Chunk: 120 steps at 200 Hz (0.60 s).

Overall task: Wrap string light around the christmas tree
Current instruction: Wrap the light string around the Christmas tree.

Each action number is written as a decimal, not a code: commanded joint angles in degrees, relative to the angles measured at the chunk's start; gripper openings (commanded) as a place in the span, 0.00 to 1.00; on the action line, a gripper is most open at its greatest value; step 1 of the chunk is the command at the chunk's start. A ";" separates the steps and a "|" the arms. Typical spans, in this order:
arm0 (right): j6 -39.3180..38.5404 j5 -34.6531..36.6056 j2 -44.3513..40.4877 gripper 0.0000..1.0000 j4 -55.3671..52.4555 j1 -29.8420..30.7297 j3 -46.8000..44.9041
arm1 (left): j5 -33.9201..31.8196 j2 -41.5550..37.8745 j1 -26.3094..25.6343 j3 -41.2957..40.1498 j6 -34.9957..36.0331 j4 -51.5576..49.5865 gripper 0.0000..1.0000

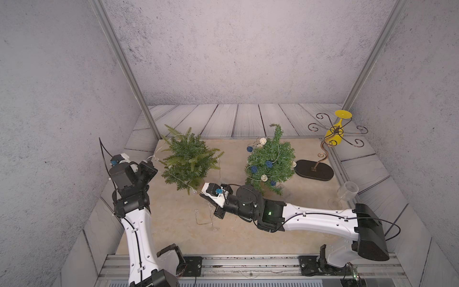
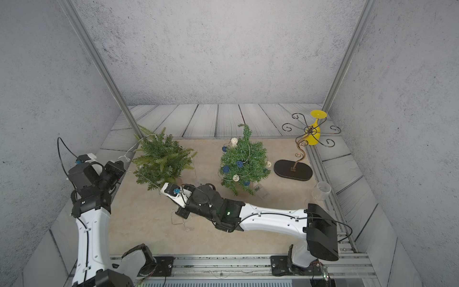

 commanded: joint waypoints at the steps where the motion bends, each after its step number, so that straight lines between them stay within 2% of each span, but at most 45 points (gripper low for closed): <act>1: -2.38 -4.00 2.15 0.00 -3.06 1.06 1.35 | 1.06 0.34 2.15 0.22 1.06 -0.62 0.00; 30: -4.08 -2.63 9.57 0.00 -6.40 1.04 6.43 | -4.37 0.33 2.90 -1.23 3.61 -0.27 0.00; 61: -4.18 -0.49 15.52 0.00 -6.56 0.92 9.88 | -2.75 3.05 3.08 -1.62 3.93 1.19 0.00; 79: -3.89 1.61 16.75 0.00 -5.75 0.45 9.92 | -1.04 3.25 3.06 -2.72 3.98 2.34 0.00; 100: -2.49 2.44 17.00 0.00 -4.21 -1.04 8.77 | -2.86 3.31 3.01 -3.69 4.00 2.62 0.00; 120: -0.91 3.08 16.67 0.00 -2.28 -2.84 6.83 | -2.79 6.62 2.97 -2.72 3.73 2.95 0.00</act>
